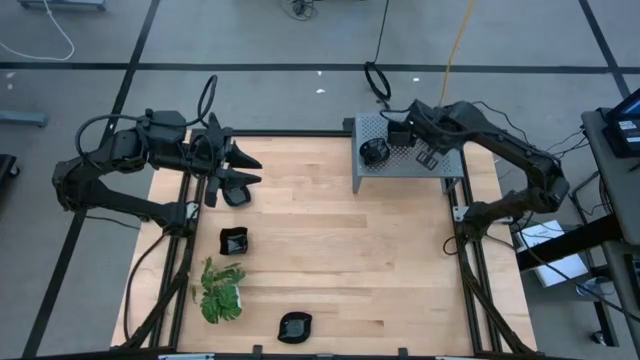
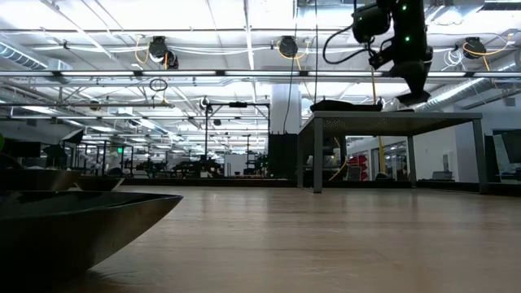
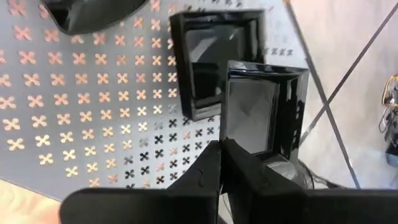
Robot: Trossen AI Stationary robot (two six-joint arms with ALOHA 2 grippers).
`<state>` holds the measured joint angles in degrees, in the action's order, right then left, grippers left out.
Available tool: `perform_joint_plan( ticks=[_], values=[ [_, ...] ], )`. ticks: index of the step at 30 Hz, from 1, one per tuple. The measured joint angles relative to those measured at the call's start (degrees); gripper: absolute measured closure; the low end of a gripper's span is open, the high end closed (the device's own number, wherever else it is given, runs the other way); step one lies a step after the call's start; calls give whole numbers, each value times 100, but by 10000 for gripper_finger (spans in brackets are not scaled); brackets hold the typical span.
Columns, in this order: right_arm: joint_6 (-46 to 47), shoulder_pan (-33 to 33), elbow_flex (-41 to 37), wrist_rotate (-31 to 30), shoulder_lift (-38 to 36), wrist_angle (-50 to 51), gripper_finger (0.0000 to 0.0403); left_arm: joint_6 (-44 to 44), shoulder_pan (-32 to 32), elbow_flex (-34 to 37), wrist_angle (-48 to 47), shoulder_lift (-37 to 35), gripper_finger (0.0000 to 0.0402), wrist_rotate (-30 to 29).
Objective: Pick & Place Mini shaped plates
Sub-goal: Stack the square plate on the square plates on the shelf
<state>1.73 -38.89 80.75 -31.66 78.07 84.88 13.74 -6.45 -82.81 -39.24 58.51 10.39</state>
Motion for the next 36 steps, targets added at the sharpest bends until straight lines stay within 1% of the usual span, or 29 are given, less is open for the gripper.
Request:
perform_joint_plan(
  ticks=[5, 9, 11, 17, 21, 26, 36],
  values=[
    [-419, 0, 2, 26, -229, -594, 399, 0, 1, 0, 0, 0, 227, 1],
    [-867, 0, 3, 53, -194, -1049, 401, 0, 1, 0, 0, 0, 227, 0],
    [-1005, -3, 7, 172, -120, -1146, 400, 0, 2, 0, 0, 0, 227, 0],
    [-1144, -11, 7, 184, 132, -1049, 400, 0, 2, 0, 0, 0, 227, 1],
    [-1193, -11, 7, 173, 123, -1036, 400, 0, 0, 0, 0, 1, 227, 0],
    [-1190, -88, 7, 175, 115, -766, 401, 0, 2, 0, 0, 0, 227, 0],
    [-1418, -92, 7, 194, 115, -776, 401, 0, 0, 0, 0, 0, 227, 2]
  ],
)
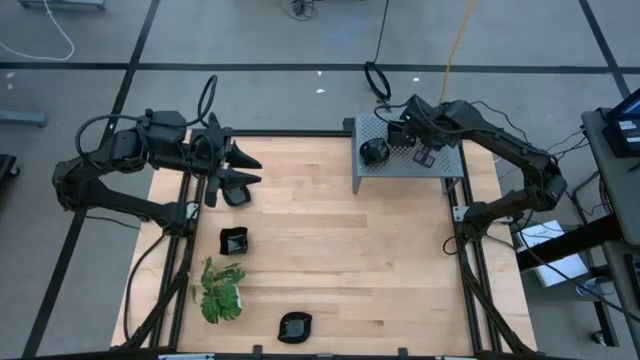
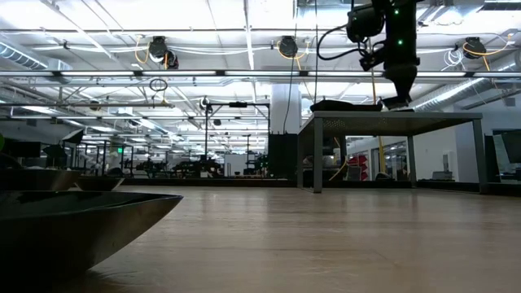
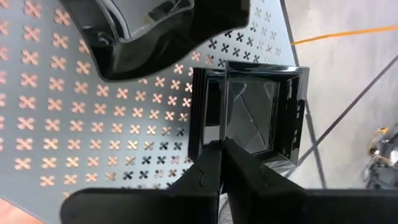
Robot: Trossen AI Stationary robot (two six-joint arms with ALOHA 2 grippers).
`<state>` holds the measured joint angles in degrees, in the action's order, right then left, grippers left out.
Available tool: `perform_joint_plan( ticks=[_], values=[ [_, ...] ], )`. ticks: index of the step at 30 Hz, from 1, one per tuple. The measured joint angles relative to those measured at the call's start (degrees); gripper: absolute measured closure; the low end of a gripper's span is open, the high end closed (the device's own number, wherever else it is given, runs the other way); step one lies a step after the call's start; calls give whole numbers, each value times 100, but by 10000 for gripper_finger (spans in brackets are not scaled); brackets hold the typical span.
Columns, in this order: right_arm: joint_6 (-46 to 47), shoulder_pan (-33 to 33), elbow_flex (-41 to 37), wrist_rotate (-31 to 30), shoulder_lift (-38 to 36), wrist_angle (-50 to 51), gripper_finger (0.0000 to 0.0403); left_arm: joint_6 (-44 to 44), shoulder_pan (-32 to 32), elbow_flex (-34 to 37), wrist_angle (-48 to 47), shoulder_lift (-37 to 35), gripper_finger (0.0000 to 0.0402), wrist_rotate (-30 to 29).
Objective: Pick & Place Mini shaped plates
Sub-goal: Stack the square plate on the square plates on the shelf
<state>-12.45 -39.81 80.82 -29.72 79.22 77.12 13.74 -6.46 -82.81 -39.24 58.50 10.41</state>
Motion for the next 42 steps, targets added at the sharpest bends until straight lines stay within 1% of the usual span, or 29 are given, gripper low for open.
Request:
perform_joint_plan(
  ticks=[7, 11, 14, 26, 35, 40, 42],
  values=[
    [-72, 0, 0, 17, 0, 103, 401, 0, 0, 0, 0, 1, 227, -2],
    [-200, 0, -2, 294, 0, 156, 401, 0, 0, 0, 0, 0, 227, -2],
    [-192, 0, -4, 124, 0, 90, 401, 0, 1, 0, 0, 0, 227, -1],
    [-303, -10, -4, 134, 0, 116, 401, 0, 1, 0, 1, 1, 227, -2],
    [-194, -230, -4, 130, 0, 162, 401, 0, 2, 0, 1, 1, 227, -2],
    [-257, -249, -4, 175, 0, 147, 401, 0, 2, 0, 0, 2, 227, -2],
    [-287, -249, -4, 318, 0, 144, 401, 0, 1, 0, 1, 0, 227, -2]
  ],
)
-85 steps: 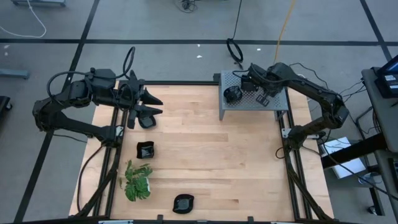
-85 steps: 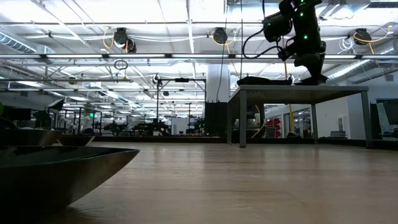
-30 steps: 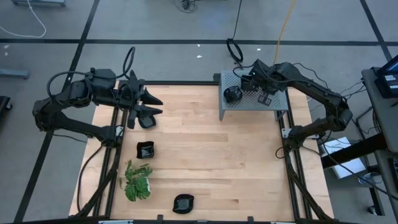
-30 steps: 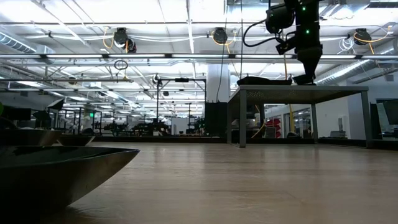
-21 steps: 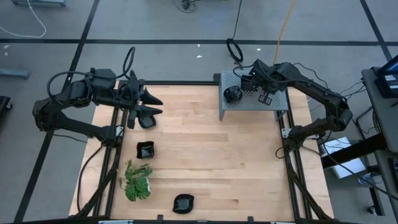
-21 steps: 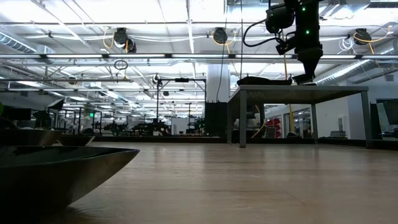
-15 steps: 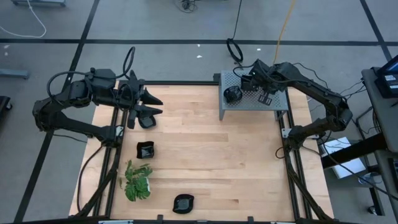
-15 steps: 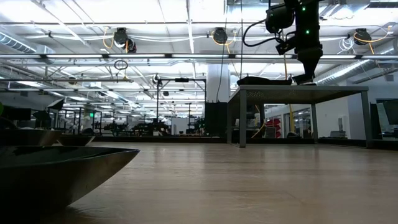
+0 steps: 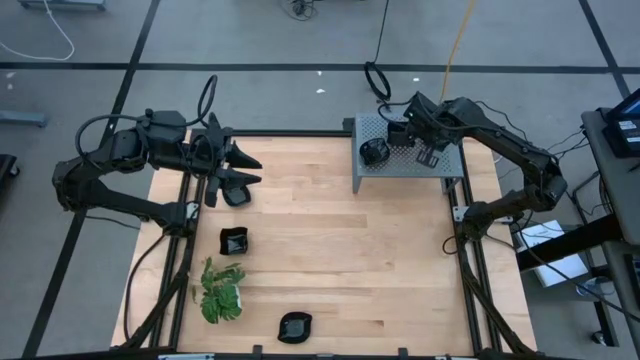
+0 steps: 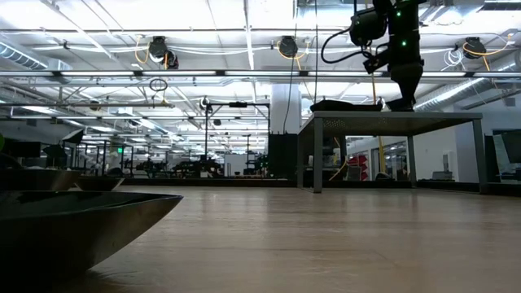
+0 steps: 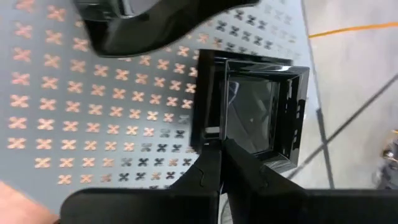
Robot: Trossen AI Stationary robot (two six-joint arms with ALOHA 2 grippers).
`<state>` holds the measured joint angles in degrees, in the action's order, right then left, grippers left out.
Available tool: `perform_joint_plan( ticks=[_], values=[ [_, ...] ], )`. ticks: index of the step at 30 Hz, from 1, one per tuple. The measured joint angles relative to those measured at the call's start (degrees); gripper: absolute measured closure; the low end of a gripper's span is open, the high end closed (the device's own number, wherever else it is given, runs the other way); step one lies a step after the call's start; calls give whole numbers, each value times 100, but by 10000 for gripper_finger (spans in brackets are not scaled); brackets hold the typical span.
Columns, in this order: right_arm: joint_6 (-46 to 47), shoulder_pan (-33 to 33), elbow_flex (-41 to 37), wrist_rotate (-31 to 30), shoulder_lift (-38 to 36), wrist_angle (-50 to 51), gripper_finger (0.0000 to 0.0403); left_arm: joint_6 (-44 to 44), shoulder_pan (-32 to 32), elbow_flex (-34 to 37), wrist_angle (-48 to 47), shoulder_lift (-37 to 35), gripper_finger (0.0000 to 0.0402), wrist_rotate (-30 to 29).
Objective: Pick & Place Mini shaped plates
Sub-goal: Stack the square plate on the square plates on the shelf, then move the leaf-shaped plate to the middle of the table
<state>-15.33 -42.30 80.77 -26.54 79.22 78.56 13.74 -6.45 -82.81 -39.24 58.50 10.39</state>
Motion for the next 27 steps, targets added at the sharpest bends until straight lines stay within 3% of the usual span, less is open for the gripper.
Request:
perform_joint_plan(
  ticks=[13, 27],
  values=[
    [-30, 0, 0, 106, 0, -74, 397, 0, 0, 0, -1, 0, 227, 2],
    [-38, 59, 0, 80, -158, -85, 299, 0, 0, 0, -1, 1, 227, 0]
  ],
)
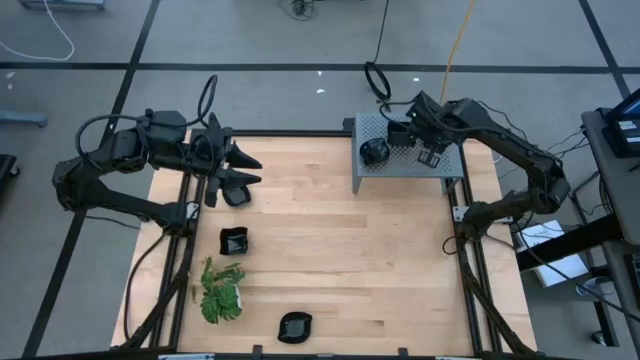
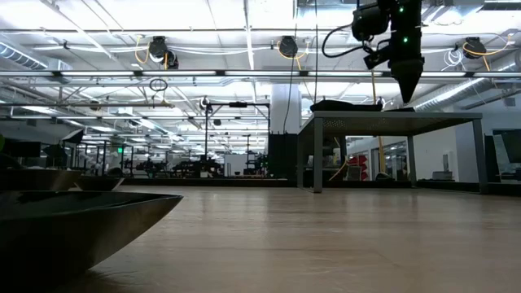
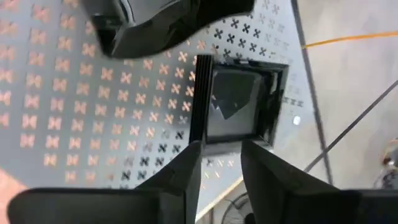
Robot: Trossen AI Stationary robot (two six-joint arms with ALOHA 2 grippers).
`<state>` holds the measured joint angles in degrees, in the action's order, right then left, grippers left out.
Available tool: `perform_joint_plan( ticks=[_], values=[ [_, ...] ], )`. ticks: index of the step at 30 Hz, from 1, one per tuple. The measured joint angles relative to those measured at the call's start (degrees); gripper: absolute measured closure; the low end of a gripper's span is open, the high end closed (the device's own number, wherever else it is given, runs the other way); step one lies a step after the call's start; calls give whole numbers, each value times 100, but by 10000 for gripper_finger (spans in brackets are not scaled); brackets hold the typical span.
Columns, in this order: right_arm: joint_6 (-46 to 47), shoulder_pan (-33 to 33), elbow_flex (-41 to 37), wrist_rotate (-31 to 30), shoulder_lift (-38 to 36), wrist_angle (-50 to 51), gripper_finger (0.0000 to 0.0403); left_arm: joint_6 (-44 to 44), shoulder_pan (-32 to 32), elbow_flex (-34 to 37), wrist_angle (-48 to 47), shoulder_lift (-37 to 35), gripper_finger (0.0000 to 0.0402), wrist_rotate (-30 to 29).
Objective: Pick & Place Mini shaped plates
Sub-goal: Move the leaf-shaped plate to the middle of the table
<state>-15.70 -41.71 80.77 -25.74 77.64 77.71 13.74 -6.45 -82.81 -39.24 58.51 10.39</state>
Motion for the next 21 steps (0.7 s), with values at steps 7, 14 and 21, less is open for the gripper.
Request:
perform_joint_plan(
  ticks=[7, 14, 21],
  values=[
    [305, 551, 0, 82, -567, -530, 305, 0, 1, 0, 2, -1, 227, 1],
    [1285, 1345, 1, 1418, -1018, -2268, 314, 0, 1, 0, 0, 0, 227, 1],
    [1444, 2612, -582, 2502, -1025, -4157, 312, -12, 0, 0, 0, 0, 227, 2]
  ],
)
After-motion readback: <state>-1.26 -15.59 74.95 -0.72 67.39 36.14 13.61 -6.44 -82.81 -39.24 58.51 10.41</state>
